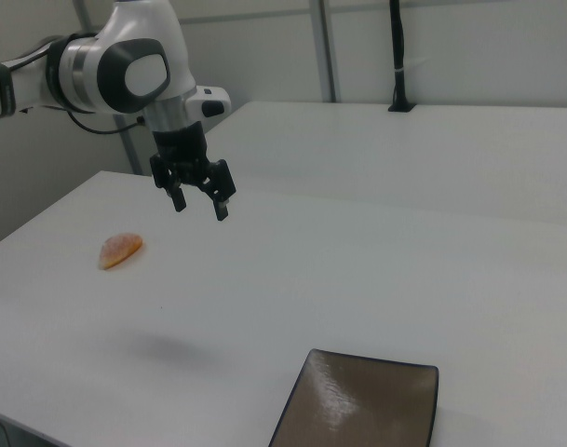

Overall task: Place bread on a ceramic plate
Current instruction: 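Move the open gripper over to the orange bread roll, then lower the gripper around the bread roll and close on it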

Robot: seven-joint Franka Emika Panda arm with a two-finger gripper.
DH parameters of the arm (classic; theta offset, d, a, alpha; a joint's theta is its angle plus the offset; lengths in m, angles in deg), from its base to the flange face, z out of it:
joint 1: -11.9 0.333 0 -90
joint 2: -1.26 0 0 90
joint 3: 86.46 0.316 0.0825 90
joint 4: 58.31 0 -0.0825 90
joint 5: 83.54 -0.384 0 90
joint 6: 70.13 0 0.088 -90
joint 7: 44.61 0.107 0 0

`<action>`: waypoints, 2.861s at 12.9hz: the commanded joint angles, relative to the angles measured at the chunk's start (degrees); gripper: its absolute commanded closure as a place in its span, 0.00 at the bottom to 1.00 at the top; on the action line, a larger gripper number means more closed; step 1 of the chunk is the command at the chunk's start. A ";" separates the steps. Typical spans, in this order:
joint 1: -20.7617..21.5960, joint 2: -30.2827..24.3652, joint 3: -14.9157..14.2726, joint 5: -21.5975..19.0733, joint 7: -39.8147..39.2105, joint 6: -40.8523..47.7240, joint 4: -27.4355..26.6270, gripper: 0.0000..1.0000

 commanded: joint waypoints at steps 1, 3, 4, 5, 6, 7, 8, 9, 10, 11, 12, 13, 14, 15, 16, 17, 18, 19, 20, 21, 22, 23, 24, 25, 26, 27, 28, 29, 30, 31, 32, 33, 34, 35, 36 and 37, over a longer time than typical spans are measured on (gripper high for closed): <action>-0.85 -1.13 0.43 0.43 -0.81 -2.06 -1.33 0.00; -0.76 -1.12 0.43 0.43 -0.81 -2.06 -1.33 0.00; -0.76 -1.12 0.43 0.34 -0.81 -2.15 -1.24 0.00; -0.76 -1.12 0.43 0.00 -0.81 -2.41 -1.24 0.00; -0.68 -1.04 0.43 -0.18 -0.64 -2.50 -1.24 0.00; -0.41 -0.08 0.60 -0.36 0.15 -3.02 -0.29 0.00; -0.41 1.41 1.56 -0.97 1.63 -3.55 1.55 0.00; -0.32 3.08 2.18 -1.15 5.65 -3.82 3.05 0.00; -0.41 4.84 3.84 -1.15 9.00 -3.82 5.06 0.00; -0.41 6.33 6.03 -1.15 12.43 -3.91 6.56 0.00; -0.15 7.48 7.44 -1.15 16.46 -4.25 7.01 0.00; -0.15 8.19 9.98 -1.15 20.24 -6.00 7.54 0.00; -0.15 9.15 12.27 -1.15 23.85 -8.36 7.89 0.00; -0.06 10.38 14.73 -0.72 27.54 -10.48 7.98 0.00; -0.06 12.04 17.62 -0.10 30.54 -13.63 8.68 0.00; 0.29 14.06 20.00 0.60 32.65 -15.14 9.56 0.00; 2.29 16.34 20.81 2.52 34.15 -15.16 11.39 0.00; 4.75 18.80 20.82 4.46 36.26 -15.16 13.07 0.00; 7.04 21.00 20.90 6.56 38.19 -15.24 14.56 0.00; 9.50 22.59 20.82 8.67 39.26 -15.33 15.10 0.00; 11.87 24.00 20.82 9.74 40.48 -15.33 15.80 0.00; 14.16 25.67 20.47 11.23 41.37 -16.55 16.07 0.00; 16.09 26.90 20.21 13.94 42.77 -17.78 16.51 0.00; 18.03 28.04 19.25 15.79 45.31 -19.10 16.60 0.00; 19.52 28.84 17.76 16.60 47.77 -21.46 16.69 0.00; 21.54 29.80 15.48 17.04 48.57 -22.53 17.03 0.00; 23.39 32.08 13.46 17.04 48.67 -22.45 20.34 0.00; 24.71 34.97 11.87 17.22 49.11 -22.54 22.81 0.00; 26.20 37.35 9.94 17.57 49.28 -22.54 25.01 0.00; 27.70 38.24 8.35 17.66 49.37 -22.80 25.47 0.00; 28.84 40.43 7.47 17.66 49.37 -22.72 27.04 0.00; 29.12 41.75 7.37 17.66 49.37 -22.54 28.01 0.00; 29.12 42.11 7.37 17.66 50.16 -22.71 28.46 0.00; 29.12 42.90 7.37 17.75 50.16 -22.71 29.16 0.00; 29.12 43.52 7.37 18.01 50.16 -22.80 29.60 0.00; 29.12 44.13 7.37 18.71 50.25 -22.98 29.61 0.00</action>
